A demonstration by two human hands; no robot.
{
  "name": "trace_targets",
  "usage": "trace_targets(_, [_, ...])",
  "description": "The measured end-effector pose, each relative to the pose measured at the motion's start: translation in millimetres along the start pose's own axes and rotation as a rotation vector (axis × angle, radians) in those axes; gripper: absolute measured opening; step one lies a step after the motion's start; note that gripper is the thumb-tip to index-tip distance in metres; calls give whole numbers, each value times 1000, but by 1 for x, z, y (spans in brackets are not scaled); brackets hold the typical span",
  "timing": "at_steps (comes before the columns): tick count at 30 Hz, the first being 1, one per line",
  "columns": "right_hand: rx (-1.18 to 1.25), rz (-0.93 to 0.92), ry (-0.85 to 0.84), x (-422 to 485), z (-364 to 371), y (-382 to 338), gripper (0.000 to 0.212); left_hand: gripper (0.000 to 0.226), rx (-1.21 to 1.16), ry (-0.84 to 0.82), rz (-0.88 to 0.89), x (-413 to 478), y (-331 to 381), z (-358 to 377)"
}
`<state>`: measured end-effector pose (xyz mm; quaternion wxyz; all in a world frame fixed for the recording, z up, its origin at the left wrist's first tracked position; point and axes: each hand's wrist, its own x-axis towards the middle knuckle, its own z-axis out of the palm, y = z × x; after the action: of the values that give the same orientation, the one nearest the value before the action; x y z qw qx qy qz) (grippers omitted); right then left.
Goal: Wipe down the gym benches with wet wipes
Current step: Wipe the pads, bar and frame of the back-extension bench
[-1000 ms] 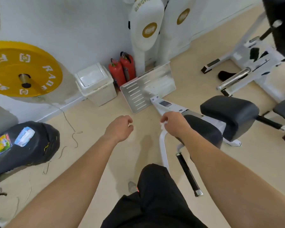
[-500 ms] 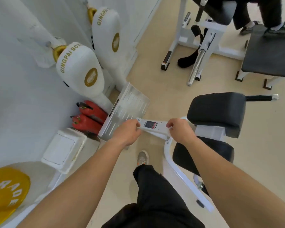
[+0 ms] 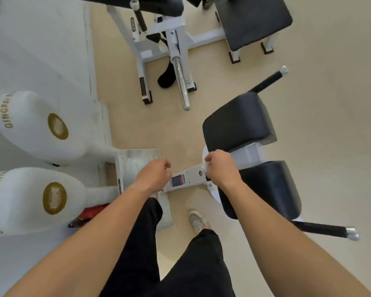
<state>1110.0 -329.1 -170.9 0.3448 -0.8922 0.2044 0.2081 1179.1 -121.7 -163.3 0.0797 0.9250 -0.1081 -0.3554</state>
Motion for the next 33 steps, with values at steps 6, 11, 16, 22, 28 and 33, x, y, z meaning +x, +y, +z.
trace_targets(6, [160, 159, 224, -9, 4, 39, 25, 33, 183, -89, 192, 51, 43, 9])
trace_targets(11, [285, 276, 445, -14, 24, 46, 14, 31, 61, -123, 463, 77, 73, 35])
trace_targets(16, [366, 373, 574, -19, 53, 49, 5, 45, -196, -251, 654, 80, 84, 64])
trace_targets(22, [353, 388, 667, -11, 75, 49, 8, 8, -448, -199, 718, 101, 81, 87])
trace_targets(28, [64, 372, 799, 6, 78, 64, 16, 17, -441, 49, 742, 140, 95, 112])
trace_targets(33, [-63, 396, 880, 13, 75, 85, 16, 19, -405, 167, 806, 153, 127, 138])
